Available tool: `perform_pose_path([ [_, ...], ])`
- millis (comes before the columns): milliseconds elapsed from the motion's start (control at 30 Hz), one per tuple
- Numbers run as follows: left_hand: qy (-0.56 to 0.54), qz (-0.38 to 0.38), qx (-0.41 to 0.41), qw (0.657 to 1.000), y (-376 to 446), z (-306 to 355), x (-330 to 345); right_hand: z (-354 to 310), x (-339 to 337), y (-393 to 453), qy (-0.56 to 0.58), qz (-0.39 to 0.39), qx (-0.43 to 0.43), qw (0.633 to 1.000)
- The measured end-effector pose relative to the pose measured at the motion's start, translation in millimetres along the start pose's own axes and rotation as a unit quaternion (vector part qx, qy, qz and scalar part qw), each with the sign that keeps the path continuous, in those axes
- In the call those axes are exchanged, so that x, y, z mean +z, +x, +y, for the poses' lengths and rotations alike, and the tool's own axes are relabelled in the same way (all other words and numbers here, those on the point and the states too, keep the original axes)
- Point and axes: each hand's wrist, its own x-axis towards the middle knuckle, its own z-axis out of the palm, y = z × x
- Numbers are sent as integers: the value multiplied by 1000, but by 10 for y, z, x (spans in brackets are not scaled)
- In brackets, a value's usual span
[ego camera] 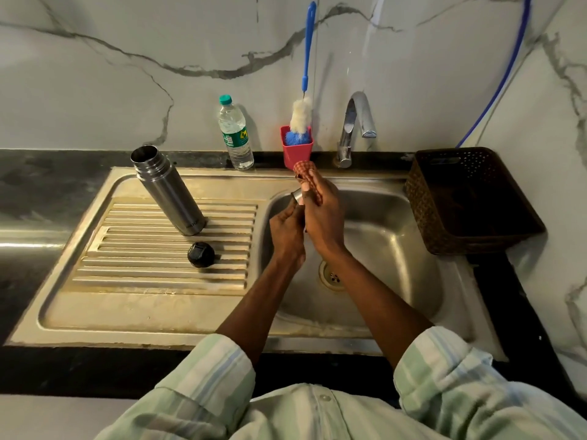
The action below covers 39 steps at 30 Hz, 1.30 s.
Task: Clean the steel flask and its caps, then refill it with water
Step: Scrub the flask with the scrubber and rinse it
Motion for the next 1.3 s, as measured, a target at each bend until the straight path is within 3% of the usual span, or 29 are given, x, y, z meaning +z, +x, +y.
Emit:
perform_pose_path([
  [67,-47,-11,-14,999,3,23,-60,26,-65,121,80,-32,89,992],
  [133,-101,-22,-32,994,-12,80,-101,71,-159,230,230,-48,204,950],
  [167,-112,-25,-39,993,-2,94,-117,87,-175,205,261,-46,221,939],
  [267,-103,-6,-53,993,24,96,-126,108,-82,-83,138,-19,84,987],
  [333,-100,-6,-64,993,11,92,-119,84,-4,-195,42,-5,-10,999],
  [367,-104,-19,-64,992,11,95,-126,79,1,-135,24,0,-14,1000],
  [433,-118,-47,-66,990,3,144,-144,76,-95,103,112,-12,102,988],
  [500,-113,-56,-60,990,29,178,-148,102,-223,252,226,-17,243,943],
  [567,-97,-37,-53,993,54,190,-123,97,-218,151,195,-3,195,961],
  [633,-81,-14,-54,995,66,149,-101,108,-112,-31,96,3,47,994],
  [700,-60,-18,-58,996,25,141,-99,121,-24,-123,-5,2,-48,999],
  [733,-44,-32,-56,997,0,146,-103,100,-31,-75,-49,5,-45,998],
  [800,-13,-65,-57,996,-4,144,-169,87,-158,149,-48,-30,48,997],
  [867,5,-108,-51,993,33,167,-257,24,-340,345,121,-104,217,963],
  [900,28,-128,-39,991,67,168,-291,6,-400,384,172,-129,261,941],
  [933,68,-141,-28,987,86,176,-310,-4,-414,386,150,-141,252,946],
  [1000,132,-164,0,978,87,224,-294,24,-313,327,-38,-143,124,981],
  [1067,151,-181,27,972,93,259,-246,0,-202,243,-153,-121,41,980],
  [1133,163,-219,37,961,144,241,-233,-88,-245,285,-107,-120,104,981],
  [1167,155,-228,40,960,176,210,-266,-97,-311,374,-27,-142,194,970],
  [1233,82,-208,33,974,225,197,-346,-88,-485,477,144,-234,349,896],
  [1300,-12,-190,20,981,264,211,-384,-48,-560,461,302,-276,387,827],
])
